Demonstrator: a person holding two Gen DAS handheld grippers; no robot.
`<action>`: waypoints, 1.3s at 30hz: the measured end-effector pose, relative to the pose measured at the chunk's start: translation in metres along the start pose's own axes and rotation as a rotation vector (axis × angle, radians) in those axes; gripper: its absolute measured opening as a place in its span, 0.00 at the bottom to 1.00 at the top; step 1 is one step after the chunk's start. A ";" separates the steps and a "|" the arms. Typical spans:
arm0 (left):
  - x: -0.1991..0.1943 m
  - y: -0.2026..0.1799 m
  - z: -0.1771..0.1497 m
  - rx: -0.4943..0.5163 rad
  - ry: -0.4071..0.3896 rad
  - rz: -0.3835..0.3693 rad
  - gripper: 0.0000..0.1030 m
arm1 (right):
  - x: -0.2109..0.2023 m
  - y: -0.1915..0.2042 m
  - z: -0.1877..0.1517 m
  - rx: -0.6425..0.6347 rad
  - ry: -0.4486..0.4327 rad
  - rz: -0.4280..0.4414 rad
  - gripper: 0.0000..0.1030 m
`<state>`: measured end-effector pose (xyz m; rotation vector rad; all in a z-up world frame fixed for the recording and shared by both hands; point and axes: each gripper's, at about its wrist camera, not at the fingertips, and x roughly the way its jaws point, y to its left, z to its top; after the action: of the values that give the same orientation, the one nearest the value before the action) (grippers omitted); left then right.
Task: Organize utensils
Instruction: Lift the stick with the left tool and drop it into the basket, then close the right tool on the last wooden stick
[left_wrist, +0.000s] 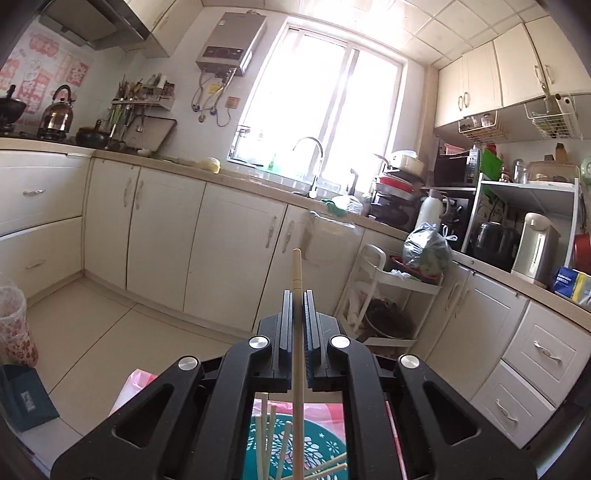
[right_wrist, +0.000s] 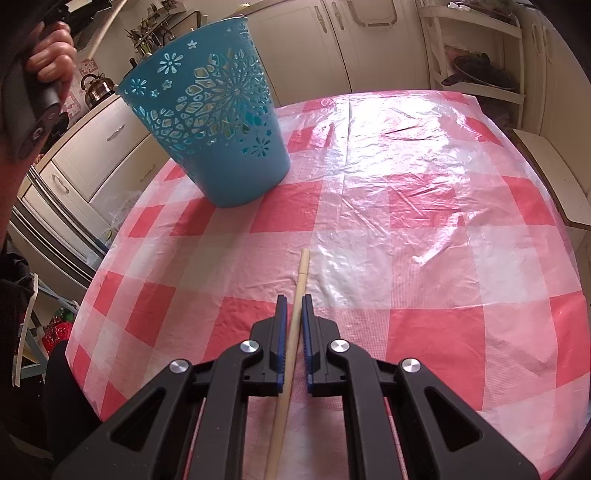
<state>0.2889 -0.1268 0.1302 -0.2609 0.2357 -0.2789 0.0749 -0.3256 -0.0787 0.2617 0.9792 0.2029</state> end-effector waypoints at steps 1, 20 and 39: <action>0.004 0.002 -0.003 -0.004 -0.006 0.011 0.05 | 0.000 0.000 0.000 0.003 0.000 0.002 0.08; 0.004 -0.001 -0.055 0.147 0.144 0.059 0.13 | 0.000 -0.001 0.001 0.002 0.006 0.007 0.11; -0.093 0.137 -0.167 -0.032 0.320 0.234 0.74 | 0.004 0.025 -0.001 -0.173 0.020 -0.133 0.08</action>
<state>0.1904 -0.0087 -0.0477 -0.2167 0.5825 -0.0835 0.0753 -0.3000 -0.0747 0.0356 0.9883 0.1674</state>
